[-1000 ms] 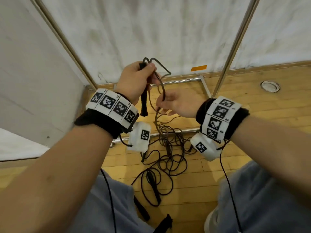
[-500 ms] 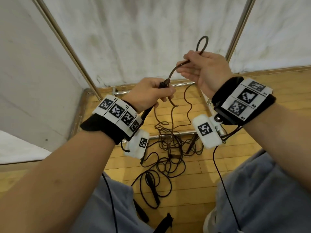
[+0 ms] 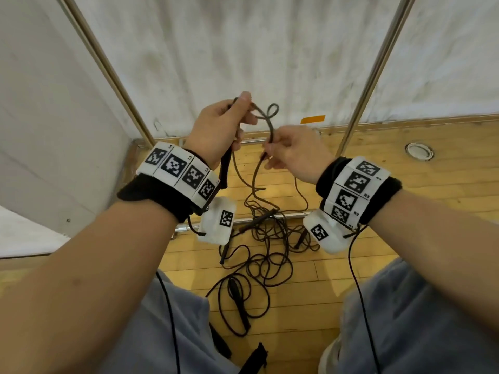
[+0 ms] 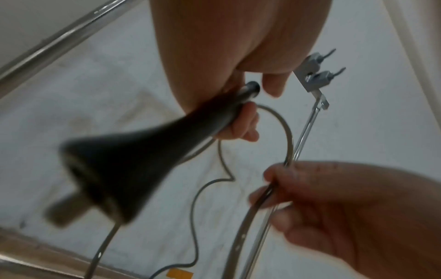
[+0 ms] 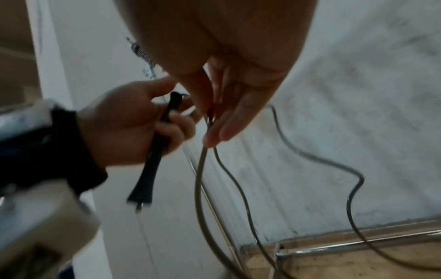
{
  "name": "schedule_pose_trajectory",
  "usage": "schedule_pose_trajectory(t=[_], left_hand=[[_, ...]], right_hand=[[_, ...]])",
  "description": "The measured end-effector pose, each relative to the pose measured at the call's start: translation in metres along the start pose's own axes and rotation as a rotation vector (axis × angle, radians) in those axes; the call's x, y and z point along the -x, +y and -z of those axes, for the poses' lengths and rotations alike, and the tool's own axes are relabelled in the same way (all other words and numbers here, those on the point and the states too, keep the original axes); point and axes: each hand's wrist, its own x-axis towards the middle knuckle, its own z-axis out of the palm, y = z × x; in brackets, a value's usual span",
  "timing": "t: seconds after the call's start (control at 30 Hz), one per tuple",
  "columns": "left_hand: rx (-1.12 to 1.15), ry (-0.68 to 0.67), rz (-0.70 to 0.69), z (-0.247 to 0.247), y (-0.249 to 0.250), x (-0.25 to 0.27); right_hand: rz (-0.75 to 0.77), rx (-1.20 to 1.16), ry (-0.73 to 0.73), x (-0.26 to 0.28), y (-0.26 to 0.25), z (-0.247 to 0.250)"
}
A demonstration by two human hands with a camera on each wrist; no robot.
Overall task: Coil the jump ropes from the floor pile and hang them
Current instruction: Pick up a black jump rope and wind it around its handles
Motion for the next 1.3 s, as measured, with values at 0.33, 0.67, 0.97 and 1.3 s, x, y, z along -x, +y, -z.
schedule_pose_trajectory(t=[0.33,0.67,0.97,1.3], left_hand=[[-0.393,-0.286,0.026,-0.014,-0.029,0.006],[-0.108,0.019,-0.012,-0.009,-0.027,-0.016],[-0.527,-0.419,0.056,-0.009,-0.023,-0.001],[-0.679,-0.46,0.045,-0.021,-0.028,0.007]], right_hand=[[0.019,-0.444,0.429,-0.011,-0.022,0.029],[-0.137,0.373,-0.298,-0.003,0.012,0.006],[-0.263,-0.297,0.05,-0.015,0.008,0.005],[-0.247,-0.295,0.333,-0.017,0.002,0.0]])
